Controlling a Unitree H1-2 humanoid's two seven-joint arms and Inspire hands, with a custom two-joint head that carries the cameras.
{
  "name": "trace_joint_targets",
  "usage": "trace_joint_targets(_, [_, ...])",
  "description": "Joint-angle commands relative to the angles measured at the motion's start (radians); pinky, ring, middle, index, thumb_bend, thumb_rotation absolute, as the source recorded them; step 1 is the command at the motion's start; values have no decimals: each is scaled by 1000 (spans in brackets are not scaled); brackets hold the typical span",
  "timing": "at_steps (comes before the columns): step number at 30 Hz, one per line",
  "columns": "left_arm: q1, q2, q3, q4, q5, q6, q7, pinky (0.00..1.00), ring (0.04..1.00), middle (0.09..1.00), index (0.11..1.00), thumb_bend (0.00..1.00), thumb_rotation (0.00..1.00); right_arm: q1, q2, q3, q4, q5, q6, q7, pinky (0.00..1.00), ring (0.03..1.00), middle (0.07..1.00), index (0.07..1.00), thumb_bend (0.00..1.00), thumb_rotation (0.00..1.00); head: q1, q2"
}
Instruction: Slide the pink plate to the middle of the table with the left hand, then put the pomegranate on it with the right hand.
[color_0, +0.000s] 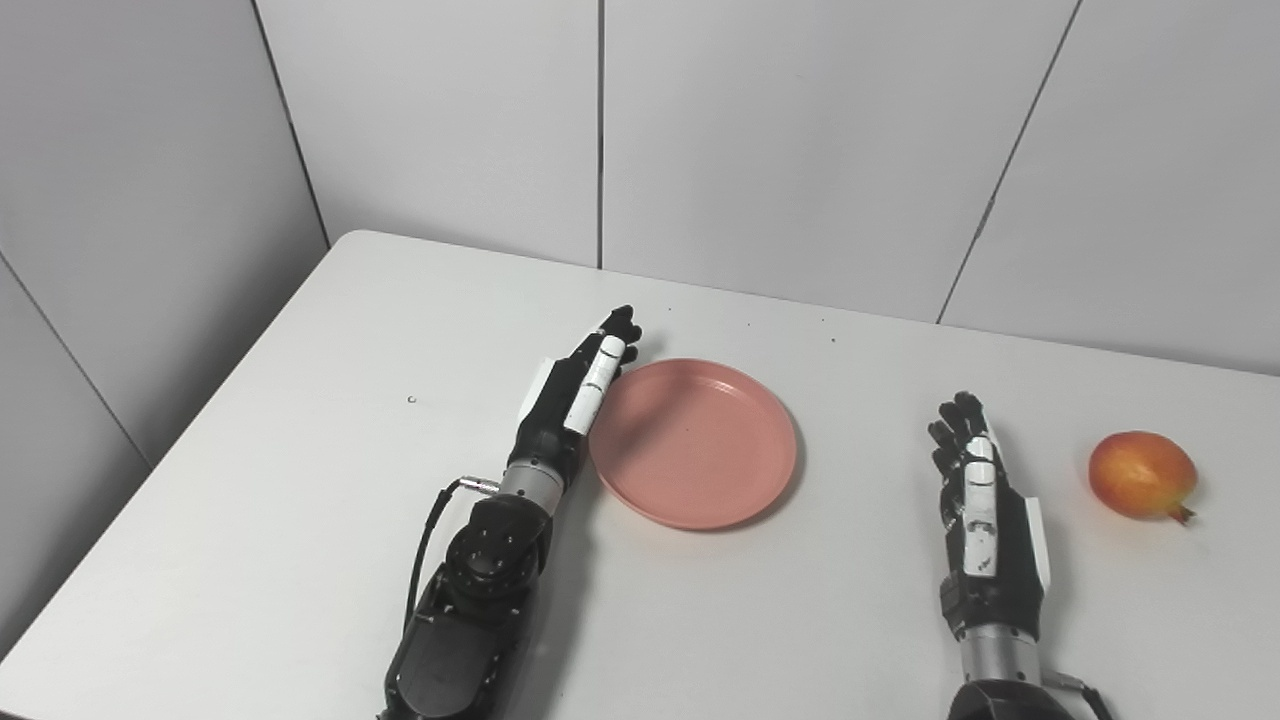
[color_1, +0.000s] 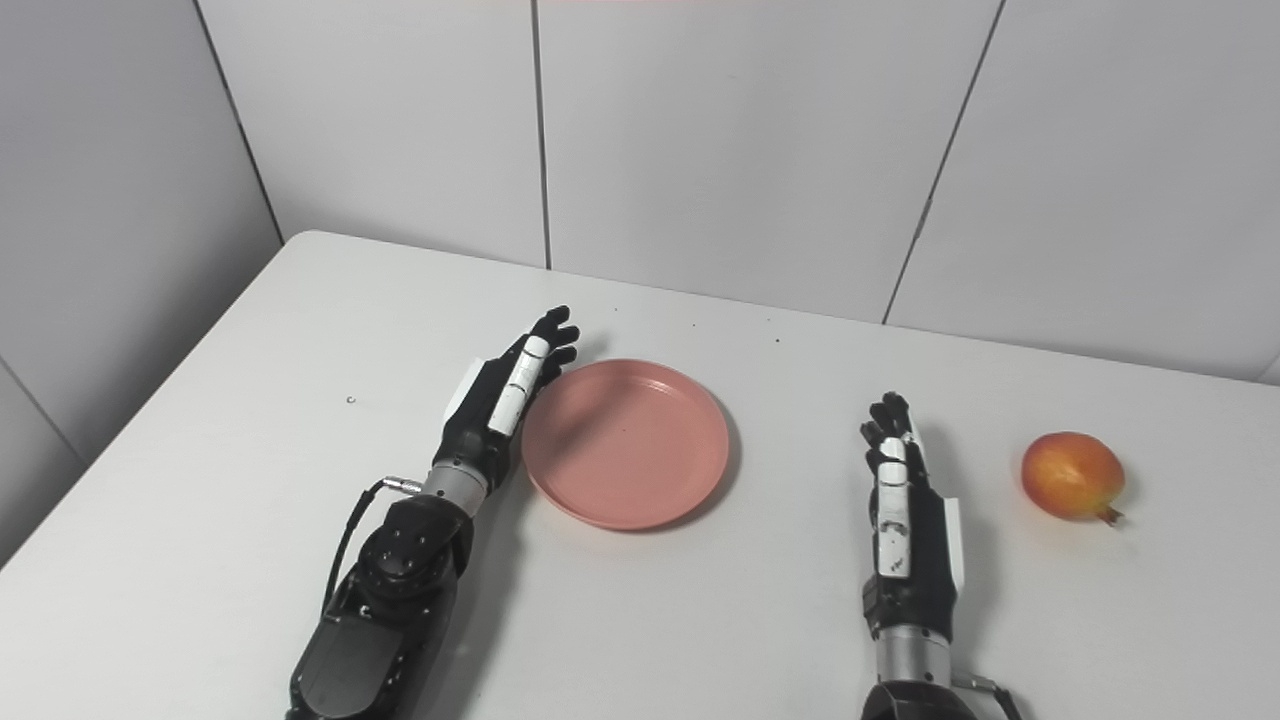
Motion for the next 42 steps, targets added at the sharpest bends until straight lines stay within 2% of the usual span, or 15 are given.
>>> trace_joint_targets(1, [-13,-8,-3,-46,-6,3,-6,912,890,898,888,644,1000,-17,11,8,-27,-10,-15,-4,982,936,930,926,568,976,-11,-1])
trace_joint_targets(11, [4,-59,20,-96,-98,63,-39,954,923,920,904,619,1000,-26,26,15,-12,-21,-30,-16,955,936,924,916,545,960,-82,4])
trace_joint_targets(14, [13,-66,6,-105,-88,58,-38,963,929,923,909,614,1000,-29,31,19,-10,-23,-30,-15,944,936,924,915,530,956,-106,2])
trace_joint_targets(18, [22,-74,-7,-104,-73,50,-32,951,917,917,901,607,1000,-29,36,22,-13,-29,-17,-18,961,946,937,925,563,950,-119,1])
trace_joint_targets(30, [42,-75,-40,-108,-72,51,-46,991,947,940,923,577,1000,-29,43,24,-15,-33,-17,-27,952,947,942,932,561,954,-117,4])
trace_joint_targets(42, [43,-97,-80,-92,-2,34,-17,965,928,924,913,628,1000,-29,44,25,-12,-42,-33,-35,953,941,935,925,559,939,-138,3])
